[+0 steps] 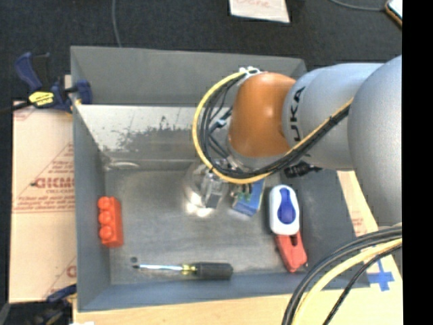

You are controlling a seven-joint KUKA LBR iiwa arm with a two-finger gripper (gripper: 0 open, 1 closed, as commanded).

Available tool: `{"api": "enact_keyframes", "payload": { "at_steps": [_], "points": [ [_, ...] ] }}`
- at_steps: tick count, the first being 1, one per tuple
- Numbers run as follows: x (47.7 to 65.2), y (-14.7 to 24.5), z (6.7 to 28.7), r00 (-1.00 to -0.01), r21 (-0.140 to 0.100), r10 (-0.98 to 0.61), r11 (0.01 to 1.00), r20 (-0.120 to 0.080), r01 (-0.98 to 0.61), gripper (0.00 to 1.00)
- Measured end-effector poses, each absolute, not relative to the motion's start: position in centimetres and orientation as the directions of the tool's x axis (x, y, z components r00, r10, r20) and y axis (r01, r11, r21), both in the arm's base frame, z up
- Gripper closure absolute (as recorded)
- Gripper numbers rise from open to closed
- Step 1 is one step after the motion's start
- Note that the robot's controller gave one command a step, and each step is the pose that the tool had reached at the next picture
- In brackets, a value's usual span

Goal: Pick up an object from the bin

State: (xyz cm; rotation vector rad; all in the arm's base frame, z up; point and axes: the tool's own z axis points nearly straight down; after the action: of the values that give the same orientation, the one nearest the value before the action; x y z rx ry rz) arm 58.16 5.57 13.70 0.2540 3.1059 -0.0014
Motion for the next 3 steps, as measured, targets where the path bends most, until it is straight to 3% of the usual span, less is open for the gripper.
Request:
{"api": "enact_keyframes", "payload": {
  "at_steps": [1,3],
  "points": [
    [56.99,4.65,8.87,-0.978,0.019,0.200,0.980,-0.064,0.199,1.00],
    [56.97,4.59,8.88,-0.978,0.020,0.198,0.980,-0.065,0.197,1.00]
  ]
}}
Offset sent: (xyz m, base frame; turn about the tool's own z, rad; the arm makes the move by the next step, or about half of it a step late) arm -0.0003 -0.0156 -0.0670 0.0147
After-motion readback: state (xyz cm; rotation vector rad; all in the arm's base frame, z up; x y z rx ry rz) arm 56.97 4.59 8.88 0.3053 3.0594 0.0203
